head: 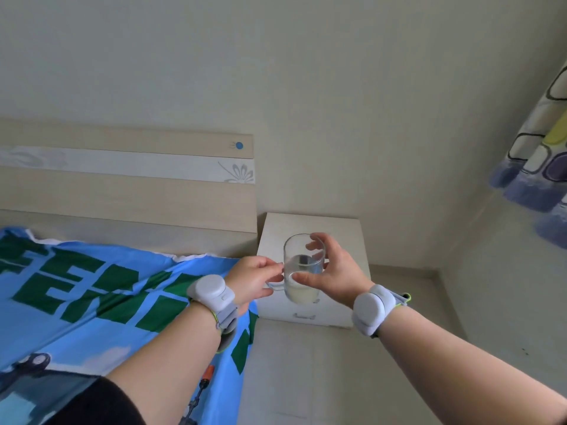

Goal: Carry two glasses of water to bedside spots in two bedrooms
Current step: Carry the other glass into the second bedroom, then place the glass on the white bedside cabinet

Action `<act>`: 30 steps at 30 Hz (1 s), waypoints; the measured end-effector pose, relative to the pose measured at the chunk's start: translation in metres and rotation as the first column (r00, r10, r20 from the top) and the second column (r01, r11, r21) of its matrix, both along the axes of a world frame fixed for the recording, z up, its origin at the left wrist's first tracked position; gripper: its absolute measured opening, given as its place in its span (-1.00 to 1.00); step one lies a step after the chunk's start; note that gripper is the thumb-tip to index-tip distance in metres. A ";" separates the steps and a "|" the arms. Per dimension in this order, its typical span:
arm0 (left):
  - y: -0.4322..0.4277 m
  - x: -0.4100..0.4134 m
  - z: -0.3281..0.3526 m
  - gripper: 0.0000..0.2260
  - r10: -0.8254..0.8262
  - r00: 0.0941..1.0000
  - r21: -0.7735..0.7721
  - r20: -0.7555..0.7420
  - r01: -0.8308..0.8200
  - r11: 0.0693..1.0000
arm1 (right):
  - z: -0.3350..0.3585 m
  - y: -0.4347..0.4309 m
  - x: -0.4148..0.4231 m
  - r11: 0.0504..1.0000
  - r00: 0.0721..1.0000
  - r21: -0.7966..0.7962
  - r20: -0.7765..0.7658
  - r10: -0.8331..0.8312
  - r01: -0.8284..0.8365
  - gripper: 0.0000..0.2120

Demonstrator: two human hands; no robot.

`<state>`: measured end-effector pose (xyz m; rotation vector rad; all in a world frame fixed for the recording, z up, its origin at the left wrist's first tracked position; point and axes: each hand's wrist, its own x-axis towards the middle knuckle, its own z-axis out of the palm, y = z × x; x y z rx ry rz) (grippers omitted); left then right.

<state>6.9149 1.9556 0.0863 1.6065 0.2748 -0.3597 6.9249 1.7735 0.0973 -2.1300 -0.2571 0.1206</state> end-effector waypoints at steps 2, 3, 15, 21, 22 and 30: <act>0.003 0.018 -0.006 -0.83 -0.005 1.000 0.021 -0.010 0.005 1.000 | -0.007 0.003 0.020 1.000 1.000 -0.003 -0.014 0.001 -0.001 -0.22; 0.005 0.029 -0.011 -0.83 -0.001 1.000 0.031 -0.010 0.002 1.000 | -0.011 0.004 0.031 1.000 1.000 -0.007 -0.021 0.002 -0.002 -0.21; 0.051 0.196 -0.071 -0.87 -0.046 0.995 0.043 -0.090 0.050 0.998 | -0.061 0.051 0.188 0.990 0.993 -0.132 -0.107 -0.055 0.040 -0.20; 0.062 0.272 -0.098 -0.90 -0.091 0.990 0.194 -0.111 0.111 0.975 | -0.097 0.069 0.252 0.985 0.981 -0.122 -0.136 -0.140 0.124 -0.24; 0.062 0.275 -0.101 -0.90 -0.097 0.989 0.224 -0.111 0.120 0.967 | -0.101 0.070 0.253 0.983 0.980 -0.129 -0.133 -0.145 0.128 -0.24; 0.049 0.349 -0.155 -0.77 -0.147 0.953 0.276 -0.266 0.222 0.935 | -0.172 0.063 0.333 0.978 0.963 -0.163 -0.214 -0.163 0.130 -0.22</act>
